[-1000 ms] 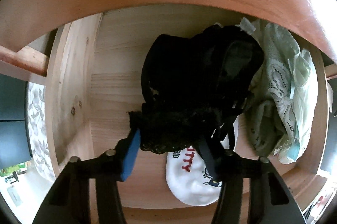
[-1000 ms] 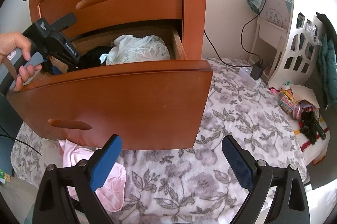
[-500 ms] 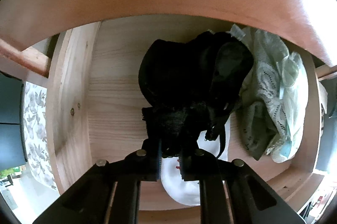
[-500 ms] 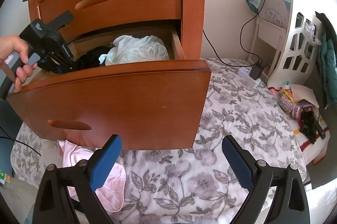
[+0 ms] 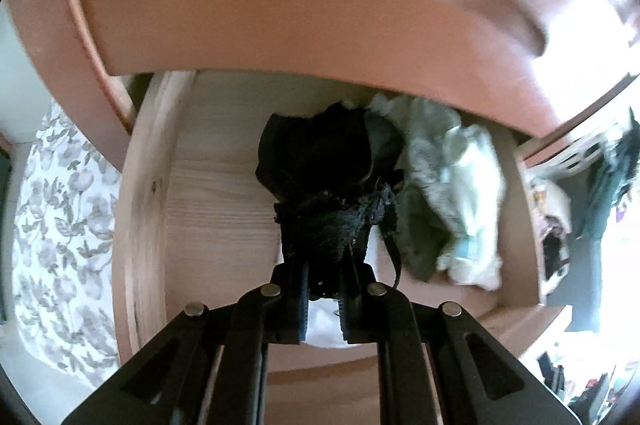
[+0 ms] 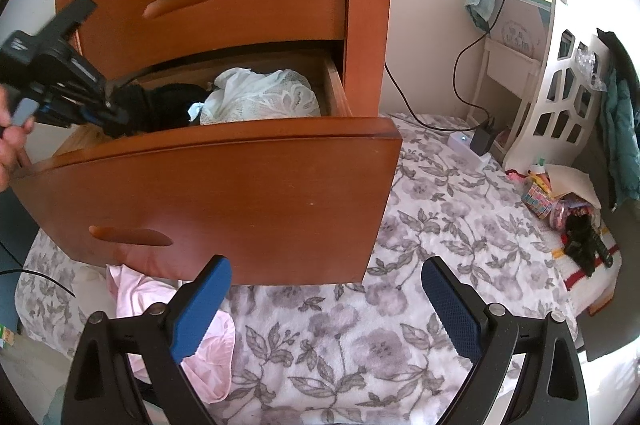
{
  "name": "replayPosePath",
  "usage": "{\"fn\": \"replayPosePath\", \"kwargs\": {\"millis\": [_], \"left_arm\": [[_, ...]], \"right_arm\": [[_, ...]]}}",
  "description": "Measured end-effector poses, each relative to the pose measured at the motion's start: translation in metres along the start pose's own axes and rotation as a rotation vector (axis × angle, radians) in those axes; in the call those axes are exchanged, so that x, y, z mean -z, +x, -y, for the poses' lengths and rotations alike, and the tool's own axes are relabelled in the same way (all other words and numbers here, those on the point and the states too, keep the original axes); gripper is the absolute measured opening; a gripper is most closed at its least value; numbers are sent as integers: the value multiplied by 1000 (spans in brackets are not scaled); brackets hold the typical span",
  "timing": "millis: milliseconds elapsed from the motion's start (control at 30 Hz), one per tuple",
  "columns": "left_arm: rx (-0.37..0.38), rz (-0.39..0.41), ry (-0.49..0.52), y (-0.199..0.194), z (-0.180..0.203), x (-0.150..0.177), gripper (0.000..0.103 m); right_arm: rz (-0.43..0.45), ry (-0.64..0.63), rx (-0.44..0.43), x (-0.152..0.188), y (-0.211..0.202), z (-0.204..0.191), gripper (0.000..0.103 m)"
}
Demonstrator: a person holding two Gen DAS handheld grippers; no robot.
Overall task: Take underwear out of drawer
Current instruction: 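Grasp the black cloth and lift it with the left gripper, then carry the black cloth out of the drawer down toward the bed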
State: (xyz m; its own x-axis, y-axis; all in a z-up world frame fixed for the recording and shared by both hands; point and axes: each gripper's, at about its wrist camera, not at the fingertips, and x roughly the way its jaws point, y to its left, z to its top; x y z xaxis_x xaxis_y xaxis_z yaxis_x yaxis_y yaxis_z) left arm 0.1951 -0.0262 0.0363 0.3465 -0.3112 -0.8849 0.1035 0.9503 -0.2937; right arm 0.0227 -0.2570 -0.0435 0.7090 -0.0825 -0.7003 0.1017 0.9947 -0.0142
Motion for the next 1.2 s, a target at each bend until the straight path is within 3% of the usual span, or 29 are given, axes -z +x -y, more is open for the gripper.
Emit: {"fn": "replayPosePath", "kwargs": {"millis": [400,700,1200], "left_arm": [[228,250,3,-89,-1,35,12],[253,425,41,-132,10,75,12],[353,535,126,-176,19,120,12]], "right_arm": [[11,-23,28,0,-3,-5,98],[22,-38,35,0,-6,-8,98],[20,-57,46,0,-6,-12,98]]}}
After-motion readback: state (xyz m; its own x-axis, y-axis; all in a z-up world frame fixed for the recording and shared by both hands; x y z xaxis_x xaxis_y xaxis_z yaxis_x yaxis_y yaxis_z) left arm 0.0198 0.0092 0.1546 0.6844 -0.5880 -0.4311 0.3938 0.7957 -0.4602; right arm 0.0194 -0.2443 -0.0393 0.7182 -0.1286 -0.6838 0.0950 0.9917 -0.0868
